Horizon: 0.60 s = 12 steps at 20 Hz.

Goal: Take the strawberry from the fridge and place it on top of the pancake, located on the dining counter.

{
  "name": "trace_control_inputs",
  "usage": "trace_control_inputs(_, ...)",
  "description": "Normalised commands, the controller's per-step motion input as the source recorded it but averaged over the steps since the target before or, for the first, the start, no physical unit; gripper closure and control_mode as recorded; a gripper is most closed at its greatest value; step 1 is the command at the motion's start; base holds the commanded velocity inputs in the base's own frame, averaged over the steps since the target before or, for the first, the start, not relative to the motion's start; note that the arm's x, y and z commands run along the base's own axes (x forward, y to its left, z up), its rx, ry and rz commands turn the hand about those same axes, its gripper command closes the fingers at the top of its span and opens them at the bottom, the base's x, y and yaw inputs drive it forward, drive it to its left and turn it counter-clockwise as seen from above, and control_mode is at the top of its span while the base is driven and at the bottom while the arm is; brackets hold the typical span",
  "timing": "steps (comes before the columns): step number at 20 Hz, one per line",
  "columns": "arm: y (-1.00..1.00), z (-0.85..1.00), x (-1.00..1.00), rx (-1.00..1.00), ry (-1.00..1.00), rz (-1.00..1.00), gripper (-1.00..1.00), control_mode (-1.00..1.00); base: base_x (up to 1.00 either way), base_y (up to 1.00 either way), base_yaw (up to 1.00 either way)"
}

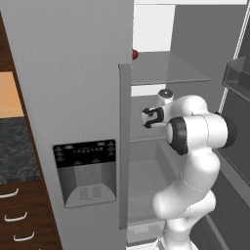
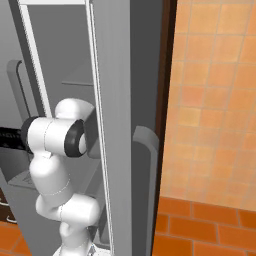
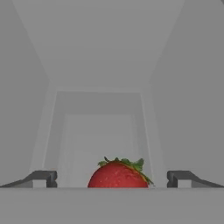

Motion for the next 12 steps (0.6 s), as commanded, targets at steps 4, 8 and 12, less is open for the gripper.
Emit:
trace_control_inputs(4, 0.0, -0.09, 0.0, 0.0, 0.0, 0.0, 1.0, -1.0, 0.0, 0.0, 0.0)
trace_control_inputs(8, 0.0, -0.02, 0.0, 0.0, 0.0, 0.0, 1.0, -1.0, 0.0, 0.0, 0.0)
trace_control_inputs(12, 0.0, 0.0, -0.01, 0.0, 0.0, 0.0, 1.0, -1.0, 0.0, 0.0, 0.0)
